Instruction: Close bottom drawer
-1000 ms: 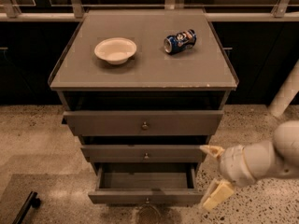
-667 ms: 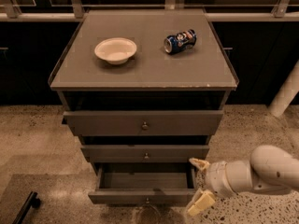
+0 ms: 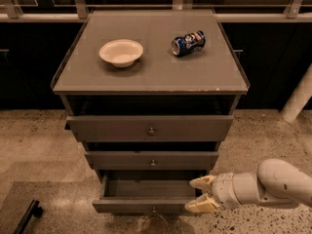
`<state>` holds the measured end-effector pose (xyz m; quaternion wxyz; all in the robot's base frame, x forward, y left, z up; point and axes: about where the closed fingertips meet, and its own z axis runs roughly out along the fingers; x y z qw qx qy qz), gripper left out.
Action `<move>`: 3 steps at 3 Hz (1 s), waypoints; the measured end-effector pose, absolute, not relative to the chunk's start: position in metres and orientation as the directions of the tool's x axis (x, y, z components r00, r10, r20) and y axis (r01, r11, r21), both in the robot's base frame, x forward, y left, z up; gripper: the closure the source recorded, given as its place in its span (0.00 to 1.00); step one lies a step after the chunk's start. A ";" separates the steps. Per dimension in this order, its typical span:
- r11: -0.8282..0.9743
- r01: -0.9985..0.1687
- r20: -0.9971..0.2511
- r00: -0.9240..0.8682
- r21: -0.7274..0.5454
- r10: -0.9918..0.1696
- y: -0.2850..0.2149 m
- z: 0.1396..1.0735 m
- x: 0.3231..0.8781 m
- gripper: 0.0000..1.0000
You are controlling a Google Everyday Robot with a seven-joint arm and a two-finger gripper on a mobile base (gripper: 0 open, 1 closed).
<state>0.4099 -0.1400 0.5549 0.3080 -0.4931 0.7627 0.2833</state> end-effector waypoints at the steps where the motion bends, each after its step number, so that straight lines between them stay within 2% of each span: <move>1: 0.353 -0.927 -0.749 -0.324 0.129 -0.578 -0.140 0.555 0.410 0.66; 2: 0.365 -0.921 -0.745 -0.339 0.137 -0.575 -0.140 0.550 0.408 0.89; 3: 0.429 -0.892 -0.784 -0.366 0.142 -0.501 -0.162 0.524 0.418 1.00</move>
Offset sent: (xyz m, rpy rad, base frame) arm -0.0034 -0.0025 -0.0099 -0.0066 0.0202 -0.0337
